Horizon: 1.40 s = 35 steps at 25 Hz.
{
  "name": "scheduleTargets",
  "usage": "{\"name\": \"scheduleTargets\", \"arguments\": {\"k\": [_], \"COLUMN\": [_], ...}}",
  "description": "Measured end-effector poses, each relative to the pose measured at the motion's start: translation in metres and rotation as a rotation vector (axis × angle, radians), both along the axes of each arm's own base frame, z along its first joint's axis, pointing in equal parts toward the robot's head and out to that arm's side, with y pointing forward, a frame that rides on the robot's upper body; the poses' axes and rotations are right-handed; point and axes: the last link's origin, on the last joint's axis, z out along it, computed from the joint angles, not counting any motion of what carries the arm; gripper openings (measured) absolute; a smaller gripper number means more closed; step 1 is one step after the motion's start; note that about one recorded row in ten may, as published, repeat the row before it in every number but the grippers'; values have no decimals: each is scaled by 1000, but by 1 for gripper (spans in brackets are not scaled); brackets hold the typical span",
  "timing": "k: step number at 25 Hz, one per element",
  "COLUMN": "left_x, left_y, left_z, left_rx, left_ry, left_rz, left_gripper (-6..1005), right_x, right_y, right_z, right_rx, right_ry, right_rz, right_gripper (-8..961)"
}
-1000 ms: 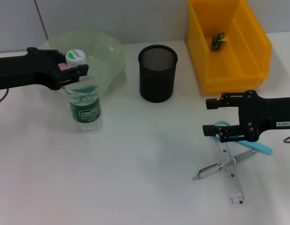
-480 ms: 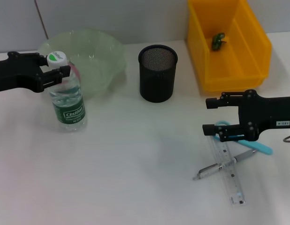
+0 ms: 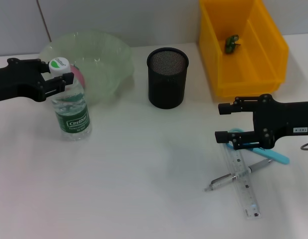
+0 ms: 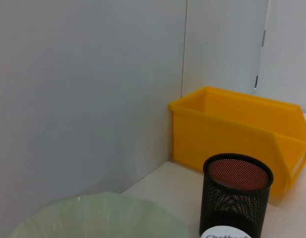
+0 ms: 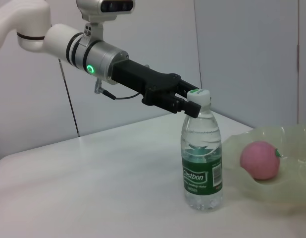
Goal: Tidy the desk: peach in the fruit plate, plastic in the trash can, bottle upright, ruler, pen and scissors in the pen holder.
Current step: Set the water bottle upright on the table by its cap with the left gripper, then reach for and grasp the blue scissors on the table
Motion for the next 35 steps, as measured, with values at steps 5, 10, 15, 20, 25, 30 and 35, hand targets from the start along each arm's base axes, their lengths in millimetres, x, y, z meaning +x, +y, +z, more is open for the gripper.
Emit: {"name": "scheduleTargets", "arguments": {"k": [5,10,15,20,25,30,35], "left_x": [0,-1,-1,-2,-4,-6,-6], "left_y": [0,2,1,1,0,-1,-1], "left_z": [0,-3,-2,-1,1,1,2], "left_rx": [3,-8,-11,-14,-14,-17,-19], "left_ry": [-1,-8,-8,-5,-6,-3,-2], "left_rz": [1,8,7,10,19,23,22], "left_gripper": [475,477,479,481,483,485,576], "right_x": [0,0,0,-1,-1,-1,-1], "right_y": [0,1,0,0,0,0,0], "right_z": [0,0,0,-1,-1,-1,-1], "right_rx": [1,1,1,0,0,-1,-1], "right_ry": [-1,-1,0,1,1,2,2], "right_rz": [1,1,1,1,1,1,1], "right_gripper": [732,732,732,732,732,731,731]}}
